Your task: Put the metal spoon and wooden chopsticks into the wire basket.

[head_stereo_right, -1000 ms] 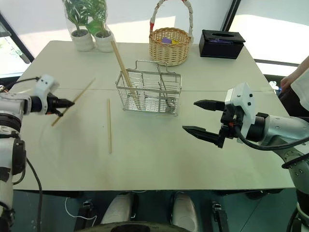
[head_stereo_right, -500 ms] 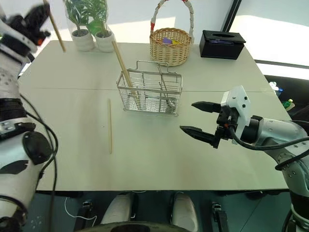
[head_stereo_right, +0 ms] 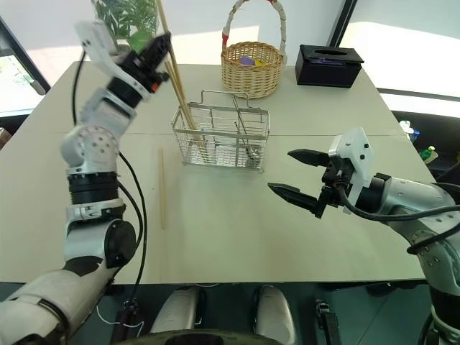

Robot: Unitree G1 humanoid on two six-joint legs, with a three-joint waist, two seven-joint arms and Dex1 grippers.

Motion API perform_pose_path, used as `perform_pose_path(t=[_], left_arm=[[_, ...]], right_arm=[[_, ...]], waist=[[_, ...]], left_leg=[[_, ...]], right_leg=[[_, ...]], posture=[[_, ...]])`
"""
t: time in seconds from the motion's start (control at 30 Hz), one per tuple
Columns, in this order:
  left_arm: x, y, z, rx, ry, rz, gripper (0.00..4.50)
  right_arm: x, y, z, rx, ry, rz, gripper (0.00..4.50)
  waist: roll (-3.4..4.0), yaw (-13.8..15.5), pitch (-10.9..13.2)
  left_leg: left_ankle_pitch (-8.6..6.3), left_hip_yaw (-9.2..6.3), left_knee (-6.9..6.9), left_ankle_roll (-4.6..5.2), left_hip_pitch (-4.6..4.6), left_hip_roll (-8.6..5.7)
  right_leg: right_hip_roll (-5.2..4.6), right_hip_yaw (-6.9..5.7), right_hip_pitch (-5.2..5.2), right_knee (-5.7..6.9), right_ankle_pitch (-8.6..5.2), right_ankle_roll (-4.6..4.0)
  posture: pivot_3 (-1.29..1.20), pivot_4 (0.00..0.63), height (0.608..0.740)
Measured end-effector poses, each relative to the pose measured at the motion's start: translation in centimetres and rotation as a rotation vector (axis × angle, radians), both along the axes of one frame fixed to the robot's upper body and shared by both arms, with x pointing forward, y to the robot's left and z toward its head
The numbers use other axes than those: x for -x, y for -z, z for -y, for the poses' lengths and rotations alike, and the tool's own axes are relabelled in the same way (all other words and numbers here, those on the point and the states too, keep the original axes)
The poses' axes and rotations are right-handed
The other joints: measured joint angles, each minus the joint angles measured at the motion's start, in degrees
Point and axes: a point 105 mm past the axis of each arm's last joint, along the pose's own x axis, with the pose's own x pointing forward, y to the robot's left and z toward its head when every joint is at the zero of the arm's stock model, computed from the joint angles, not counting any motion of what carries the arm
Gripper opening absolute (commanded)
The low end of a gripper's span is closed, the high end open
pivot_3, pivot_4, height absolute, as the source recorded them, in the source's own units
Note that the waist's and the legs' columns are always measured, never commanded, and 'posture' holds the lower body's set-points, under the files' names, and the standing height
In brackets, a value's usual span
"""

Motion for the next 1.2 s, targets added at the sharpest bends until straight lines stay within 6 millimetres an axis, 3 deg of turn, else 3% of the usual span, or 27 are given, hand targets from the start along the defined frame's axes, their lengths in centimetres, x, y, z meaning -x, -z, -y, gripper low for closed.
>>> perform_pose_path(t=[0.23, 0.4, 0.5, 0.7, 0.73, 0.97, 1.2], left_arm=[[-0.4, 1.0, 0.7, -0.042, -0.002, 0.013, 0.05], [-0.9, 4.5, 1.8, -0.174, -0.007, -0.012, 0.05], [-0.8, 5.3, 1.9, -0.188, -0.005, -0.002, 1.14], [-0.7, 5.2, 1.8, -0.159, -0.006, -0.011, 4.18], [-0.7, 5.0, 1.7, -0.148, -0.006, -0.021, 4.47], [0.4, 2.0, -0.6, -0.138, -0.040, 0.015, 4.47], [3.6, -5.1, -0.8, -0.122, 0.004, 0.177, 4.47]], right_arm=[[0.1, -0.4, 0.2, -0.013, 0.032, 0.014, 4.50], [-0.1, -0.8, 0.5, -0.034, 0.069, 0.031, 4.50], [-0.1, -0.9, 0.6, -0.041, 0.079, 0.034, 4.50], [-0.2, -1.1, 0.5, -0.047, 0.083, 0.038, 4.50], [-0.2, -1.1, 0.5, -0.047, 0.083, 0.039, 4.50], [-0.7, -0.9, 0.6, -0.056, 0.077, 0.022, 4.50], [-1.3, -0.5, 0.0, -0.053, 0.046, 0.017, 4.50]], waist=[[0.01, 0.0, 0.0], [0.01, 0.0, 0.0], [0.03, 0.0, 0.0], [0.05, 0.3, 0.0], [0.05, 0.3, 0.0], [0.09, -0.1, 0.0], [0.08, 0.1, 0.0]], left_leg=[[0.00, -0.02, 0.00, 0.01, -0.01, 0.00], [0.00, -0.01, -0.01, 0.01, -0.02, 0.00], [-0.01, -0.02, -0.01, 0.01, -0.01, 0.00], [-0.01, -0.02, 0.00, 0.01, -0.02, 0.00], [-0.01, -0.03, 0.00, 0.01, -0.02, 0.00], [-0.01, -0.04, -0.02, 0.01, -0.02, 0.02], [-0.01, -0.05, -0.01, 0.01, -0.05, 0.00]], right_leg=[[0.00, 0.00, -0.01, -0.02, 0.00, -0.01], [0.00, 0.00, -0.01, -0.05, 0.00, -0.01], [0.00, 0.00, -0.01, -0.04, 0.00, -0.01], [-0.01, 0.00, 0.01, -0.08, -0.01, -0.01], [-0.01, 0.00, 0.00, -0.07, -0.01, -0.01], [0.01, 0.00, -0.03, -0.04, -0.01, -0.01], [0.00, 0.00, -0.02, -0.08, -0.01, -0.01]], posture=[[0.00, 0.150, 0.712], [0.00, 0.150, 0.712], [0.00, 0.150, 0.712], [0.00, 0.150, 0.712], [0.00, 0.150, 0.712], [0.00, 0.150, 0.712], [0.00, 0.150, 0.712]])
